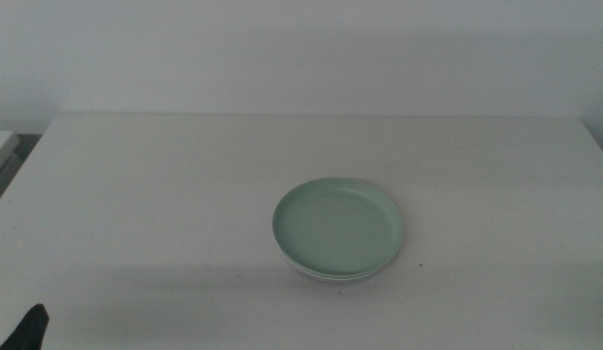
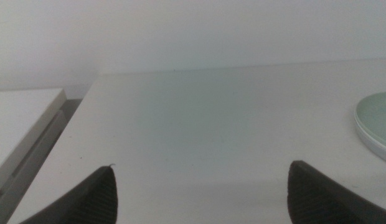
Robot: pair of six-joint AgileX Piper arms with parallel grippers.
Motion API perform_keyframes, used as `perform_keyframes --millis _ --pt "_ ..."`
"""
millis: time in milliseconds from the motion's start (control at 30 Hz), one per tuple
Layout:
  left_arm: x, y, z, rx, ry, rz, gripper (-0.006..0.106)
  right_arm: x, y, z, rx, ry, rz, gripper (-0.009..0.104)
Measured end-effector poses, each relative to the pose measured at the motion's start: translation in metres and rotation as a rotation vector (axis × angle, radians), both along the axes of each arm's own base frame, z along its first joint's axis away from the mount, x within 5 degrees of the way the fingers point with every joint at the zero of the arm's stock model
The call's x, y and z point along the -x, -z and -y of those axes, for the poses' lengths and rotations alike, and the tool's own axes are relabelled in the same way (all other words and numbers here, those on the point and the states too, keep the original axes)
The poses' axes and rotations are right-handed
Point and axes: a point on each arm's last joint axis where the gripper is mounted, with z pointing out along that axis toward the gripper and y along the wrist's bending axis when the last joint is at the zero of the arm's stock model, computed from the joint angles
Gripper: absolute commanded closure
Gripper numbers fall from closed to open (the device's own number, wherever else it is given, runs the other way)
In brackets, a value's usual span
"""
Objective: Stack the three bowls on top of each other.
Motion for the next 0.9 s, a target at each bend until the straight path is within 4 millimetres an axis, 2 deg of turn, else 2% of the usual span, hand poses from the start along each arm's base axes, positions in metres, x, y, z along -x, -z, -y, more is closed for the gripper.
perform_keyframes --millis 233,600,900 --pt "0.000 0.002 0.000 -0.004 0.003 -0.007 0.007 -0.004 0.005 0.001 -0.003 0.012 0.080 0.026" --pt "0.000 0.002 -0.001 -0.045 -0.002 0.003 0.007 -0.005 0.020 0.001 0.001 0.009 0.009 0.026" --pt "0.000 0.001 -0.001 -0.055 -0.004 0.006 0.007 -0.004 0.021 0.001 0.003 0.008 -0.007 0.026"
